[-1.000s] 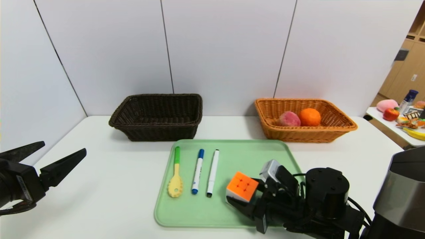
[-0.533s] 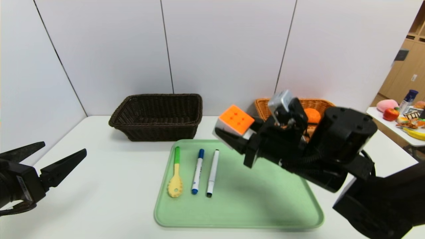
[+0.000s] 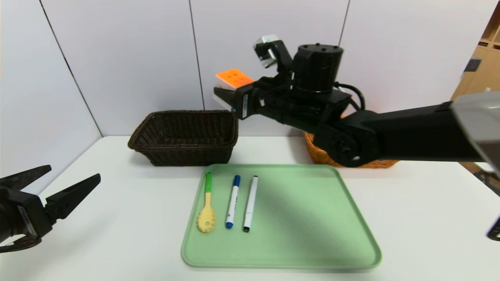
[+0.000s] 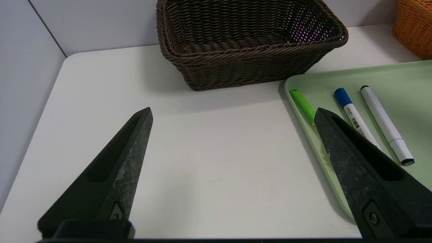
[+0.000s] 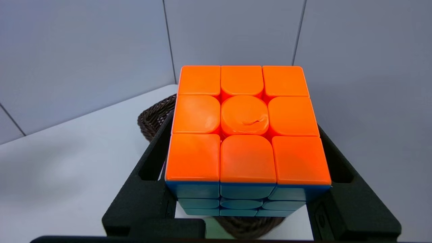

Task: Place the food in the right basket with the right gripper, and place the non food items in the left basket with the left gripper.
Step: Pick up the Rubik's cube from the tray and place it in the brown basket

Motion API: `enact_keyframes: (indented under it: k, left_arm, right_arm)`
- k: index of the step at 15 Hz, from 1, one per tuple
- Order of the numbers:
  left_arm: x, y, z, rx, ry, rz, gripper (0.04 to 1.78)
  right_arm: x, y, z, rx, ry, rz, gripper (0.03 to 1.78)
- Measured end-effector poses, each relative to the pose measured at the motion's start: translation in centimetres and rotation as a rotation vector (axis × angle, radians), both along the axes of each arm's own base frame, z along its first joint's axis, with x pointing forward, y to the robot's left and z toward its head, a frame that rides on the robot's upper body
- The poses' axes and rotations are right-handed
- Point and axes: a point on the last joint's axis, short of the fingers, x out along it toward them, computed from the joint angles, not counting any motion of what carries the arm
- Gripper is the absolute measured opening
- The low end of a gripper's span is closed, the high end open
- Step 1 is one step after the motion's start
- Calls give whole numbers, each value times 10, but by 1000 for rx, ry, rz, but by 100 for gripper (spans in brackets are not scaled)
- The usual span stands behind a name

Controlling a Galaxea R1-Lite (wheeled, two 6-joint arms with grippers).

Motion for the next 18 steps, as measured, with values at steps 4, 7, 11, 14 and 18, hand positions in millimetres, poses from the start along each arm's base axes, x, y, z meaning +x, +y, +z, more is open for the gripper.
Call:
enact_keyframes:
  k: [4,7,11,14,18]
  left_arm:
    - [-4,0,-5,-1,8,-1,169]
    - [-6,0,-9,-1,20,-4,169]
    - [-7,-2,-12,-2,25,-20,169]
    - [-9,-2,-13,-2,25,-23,169]
    - [-11,-2,-12,-2,18,-23,169]
  right_arm:
    - [46,45,-52,-23,26,-40,100]
    - [65,58,-99,-49,18,-76,100]
    - [78,58,-131,-78,9,-124,100]
    - [78,58,-137,-99,33,-153,107]
    - [76,61,-135,-87,23,-162,131]
